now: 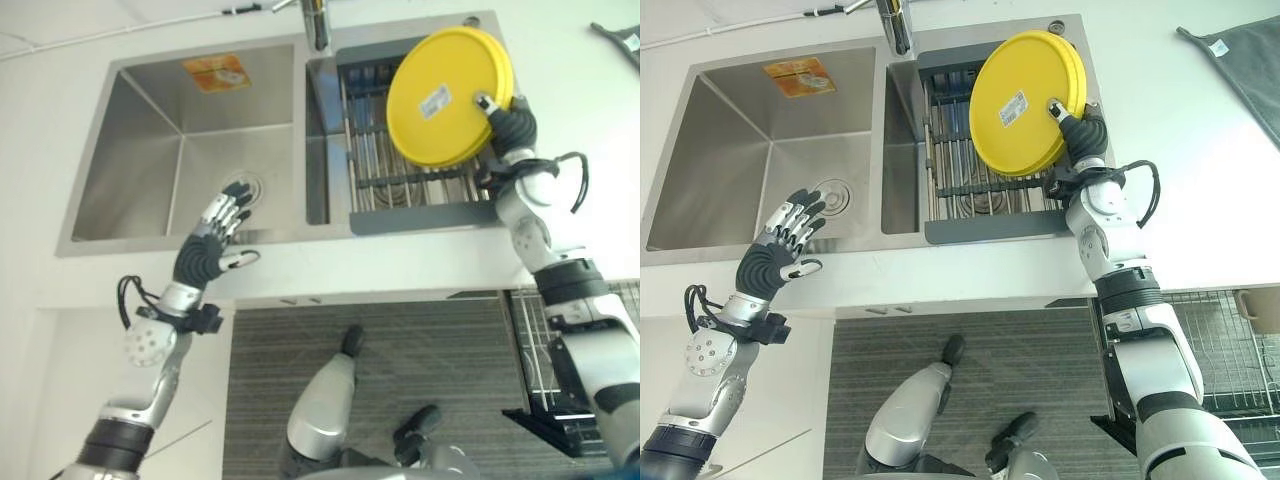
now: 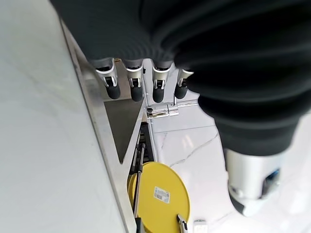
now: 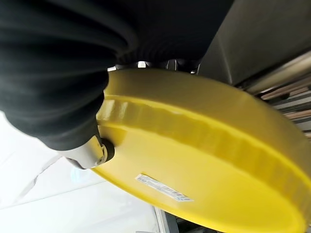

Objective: Place the dishes in the dishwasher.

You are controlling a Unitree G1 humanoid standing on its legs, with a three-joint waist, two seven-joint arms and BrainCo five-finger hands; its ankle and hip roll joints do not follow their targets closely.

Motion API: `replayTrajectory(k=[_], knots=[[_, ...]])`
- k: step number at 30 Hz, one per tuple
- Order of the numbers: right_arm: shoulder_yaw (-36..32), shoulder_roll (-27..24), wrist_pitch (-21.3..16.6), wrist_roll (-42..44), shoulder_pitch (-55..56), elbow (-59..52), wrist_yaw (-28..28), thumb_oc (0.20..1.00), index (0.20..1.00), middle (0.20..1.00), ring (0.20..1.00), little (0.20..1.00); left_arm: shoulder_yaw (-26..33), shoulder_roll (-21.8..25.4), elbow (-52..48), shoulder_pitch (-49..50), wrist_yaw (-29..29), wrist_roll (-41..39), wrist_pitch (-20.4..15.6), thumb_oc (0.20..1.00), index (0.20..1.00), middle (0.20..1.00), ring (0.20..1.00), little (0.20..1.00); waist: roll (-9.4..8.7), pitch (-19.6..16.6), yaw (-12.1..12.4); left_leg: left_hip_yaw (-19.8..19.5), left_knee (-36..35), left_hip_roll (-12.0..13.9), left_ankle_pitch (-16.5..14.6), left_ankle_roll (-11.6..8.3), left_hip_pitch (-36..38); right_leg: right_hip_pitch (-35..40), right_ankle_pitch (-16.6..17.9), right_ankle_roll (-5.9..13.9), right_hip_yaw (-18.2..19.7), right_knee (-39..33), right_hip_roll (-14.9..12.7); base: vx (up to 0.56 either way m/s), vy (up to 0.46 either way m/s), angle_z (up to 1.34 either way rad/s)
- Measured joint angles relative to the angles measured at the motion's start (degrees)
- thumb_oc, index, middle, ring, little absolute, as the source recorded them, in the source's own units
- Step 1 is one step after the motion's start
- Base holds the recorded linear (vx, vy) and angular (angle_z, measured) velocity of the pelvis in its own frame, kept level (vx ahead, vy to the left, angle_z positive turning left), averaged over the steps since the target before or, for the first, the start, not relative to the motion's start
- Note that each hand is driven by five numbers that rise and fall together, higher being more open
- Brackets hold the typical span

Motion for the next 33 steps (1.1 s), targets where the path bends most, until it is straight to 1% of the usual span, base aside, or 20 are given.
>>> replayTrajectory(k=[3, 4, 5, 6, 9, 10, 11, 15, 17, 19, 20, 21, 25, 26, 28, 29, 33], knots=[[0.0, 0.07, -0.16, 0.66, 0.01, 0.0, 0.13, 0.2, 0.2, 0.2, 0.2, 0.2, 0.0, -0.23, 0.0, 0.25, -0.05, 0.0, 0.0, 1.0, 1.0, 1.0, 1.0, 1.0, 0.12, -0.05, 0.0, -0.04, 0.0, 0.02, 0.04, 0.05, 0.06, 0.08, 0.03, 0.07, -0.07, -0.01, 0.03, 0.0, 0.0, 0.0], [-0.04, 0.28, -0.66, 2.84, 0.04, 0.0, 0.1, 0.2, 0.2, 0.2, 0.2, 0.2, 0.0, -0.66, 0.0, 0.44, -0.07, 0.0, 0.01, 1.0, 1.0, 1.0, 1.0, 1.0, 0.12, -0.05, 0.0, -0.04, 0.0, 0.04, 0.05, 0.07, 0.07, 0.1, 0.03, 0.07, -0.09, -0.02, 0.04, 0.0, 0.0, 0.0], [-0.08, 0.69, -1.51, 4.66, 0.05, -0.01, 0.14, 0.2, 0.2, 0.2, 0.2, 0.2, 0.0, -0.86, 0.0, 0.43, -0.08, 0.0, 0.02, 1.0, 1.0, 1.0, 1.0, 1.0, 0.12, -0.05, -0.01, -0.03, 0.0, 0.07, 0.06, 0.07, 0.11, 0.13, 0.03, 0.07, -0.09, -0.02, 0.05, -0.09, 0.038, -0.01], [-0.75, 3.18, -3.58, 8.79, 0.27, -0.27, 0.21, 0.2, 0.2, 0.2, 0.2, 0.2, -0.01, -1.12, 0.02, 0.42, -0.07, 0.0, 0.08, 1.0, 1.0, 1.0, 1.0, 1.0, 0.14, -0.05, -0.26, 0.01, -0.05, 0.07, 0.05, 0.07, 0.64, 0.63, 0.03, 0.07, -0.07, -0.03, 0.05, 0.0, 0.0, 0.0], [-1.71, 6.65, -5.42, 12.67, 1.24, -3.65, 0.32, 0.2, 0.2, 0.2, 0.2, 0.2, -0.09, -1.81, -0.1, 0.31, -0.12, 0.02, 0.12, 1.0, 1.0, 1.0, 1.0, 1.0, 0.36, -0.16, -0.51, 0.03, -0.11, 0.06, 0.09, 0.09, 1.23, 1.15, -0.12, 0.29, -0.14, -0.01, 0.1, -0.06, -0.023, 0.0], [-1.83, 7.65, -6.81, 14.76, 1.85, -5.39, 0.45, 0.2, 0.2, 0.2, 0.2, 0.2, -0.16, -2.23, -0.11, 0.34, -0.1, 0.01, 0.12, 1.0, 1.0, 1.0, 1.0, 1.0, 0.49, -0.25, -0.71, 0.11, -0.09, 0.19, 0.13, 0.14, 1.19, 1.21, -0.06, 0.34, -0.21, -0.02, 0.18, -0.06, -0.064, 0.02], [-2.05, 9.66, -9.45, 18.35, 3.66, -9.48, 0.74, 0.2, 0.2, 0.2, 0.2, 0.2, -0.23, -3.29, -0.09, 0.57, -0.09, 0.02, 0.22, 1.0, 1.0, 1.0, 1.0, 1.0, 0.66, -0.38, -0.73, 0.07, -0.19, 0.19, 0.11, 0.12, 1.63, 1.57, -0.14, 0.43, -0.22, -0.04, 0.28, -0.05, -0.074, 0.02], [-2.14, 11.57, -12.74, 22.7, 5.22, -13.51, 0.77, 0.2, 0.2, 0.2, 0.2, 0.2, -0.39, -3.77, -0.24, 1.36, -0.05, 0.04, 0.62, 1.0, 1.0, 1.0, 1.0, 1.0, 0.97, -1.22, -1.03, 0.16, -0.25, 0.49, 0.01, 0.02, 1.96, 1.91, -0.2, 0.33, -0.12, -0.01, 0.33, -0.07, -0.071, -0.01], [-2.2, 12.81, -14.57, 22.75, 7.85, -16.12, 0.6, 0.2, 0.2, 0.2, 0.2, 0.2, -0.38, -4.16, -0.38, 1.82, 0.01, 0.06, 0.84, 1.0, 1.0, 1.0, 1.0, 1.0, 0.65, -2.39, -1.52, 0.47, -0.48, 0.71, 0.07, 0.08, 2.22, 1.84, -0.17, 0.32, 0.21, -0.04, 0.64, -0.05, -0.103, -0.11], [-2.01, 14.74, -15.08, 22.89, 10.15, -18.19, 0.29, 0.2, 0.2, 0.2, 0.2, 0.2, -0.39, -4.75, -0.51, 2.15, 0.07, 0.16, 1.24, 1.0, 1.0, 1.0, 1.0, 1.0, 0.31, -2.83, -1.77, 1.91, -0.98, 1.31, 0.09, 0.09, 3.75, 2.28, -0.1, 0.2, 1.62, -0.11, 0.85, -0.03, -0.102, -0.31], [-1.86, 15.57, -15.19, 23.83, 11.21, -18.88, 0.17, 0.2, 0.2, 0.2, 0.2, 0.2, -0.39, -4.93, -0.51, 2.15, 0.08, 0.31, 1.45, 1.0, 1.0, 1.0, 1.0, 1.0, -0.03, -3.37, -2.61, 2.07, -1.11, 1.53, 0.08, 0.08, 4.17, 2.57, -0.1, 0.2, 1.85, -0.25, 1.03, -0.03, -0.139, -0.37], [-1.06, 16.22, -15.67, 24.84, 13.4, -19.93, -0.5, 0.2, 0.2, 0.2, 0.2, 0.2, -0.57, -5.19, -0.57, 2.22, 0.24, 0.64, 2.49, 1.0, 1.0, 1.0, 1.0, 1.0, -0.93, -5.15, -3.49, 3.15, -1.85, 2.11, 0.11, 0.02, 5.07, 2.57, -0.02, 0.07, 2.92, -0.55, 1.42, -0.05, -0.156, -0.36], [0.31, 16.72, -16.66, 25.08, 17.53, -20.07, -0.74, 0.2, 0.2, 0.2, 0.2, 0.2, -2.32, -5.19, -0.7, 2.59, 1.25, 2.62, 4.03, 1.0, 1.0, 1.0, 1.0, 1.0, -3.37, -9.58, -6.35, 5.41, -4.11, 3.39, 0.47, -0.56, 7.74, 3.26, 0.18, -0.35, 5.27, -1.63, 2.44, -0.08, -0.121, -0.37], [0.52, 17.44, -17.56, 27.02, 20.43, -21.74, -0.69, 0.2, 0.2, 0.2, 0.2, 0.2, -2.71, -5.52, -0.85, 2.6, 1.43, 2.86, 4.8, 1.0, 1.0, 1.0, 1.0, 1.0, -4.07, -11.03, -8.12, 6.68, -5.11, 4.12, 0.78, -1.0, 8.8, 3.08, 0.47, -0.79, 6.45, -2.24, 3.05, -0.11, -0.122, -0.47], [0.74, 17.58, -18.04, 28.29, 23.94, -23.93, 0.11, 0.2, 0.2, 0.2, 0.2, 0.2, -2.84, -6.25, -0.89, 2.61, 2.01, 2.86, 4.95, 1.0, 1.0, 1.0, 1.0, 1.0, -4.11, -11.7, -9.28, 8.08, -5.95, 4.56, 0.99, -1.26, 10.04, 3.16, 0.64, -1.03, 7.81, -2.33, 3.29, -0.09, -0.116, -0.42], [0.74, 17.59, -18.11, 29.51, 26.0, -24.98, 0.79, 0.2, 0.2, 0.2, 0.2, 0.2, -3.33, -6.47, -1.27, 2.58, 2.7, 2.86, 5.04, 1.0, 1.0, 1.0, 1.0, 1.0, -4.13, -11.89, -10.86, 8.57, -6.1, 5.06, 1.01, -1.32, 10.5, 2.95, 0.7, -1.14, 8.71, -2.43, 3.52, -0.07, -0.109, -0.44], [0.06, 17.07, -19.07, 32.48, 33.41, -26.72, 2.71, 0.2, 0.2, 0.2, 0.2, 0.2, -5.44, -7.7, -2.82, 2.31, 4.06, 4.14, 5.02, 1.0, 1.0, 1.0, 1.0, 1.0, -3.83, -13.39, -15.19, 11.92, -7.22, 6.33, 1.12, -1.68, 11.93, 1.88, 1.38, -1.82, 12.24, -3.16, 4.5, -0.05, -0.104, -0.46]])
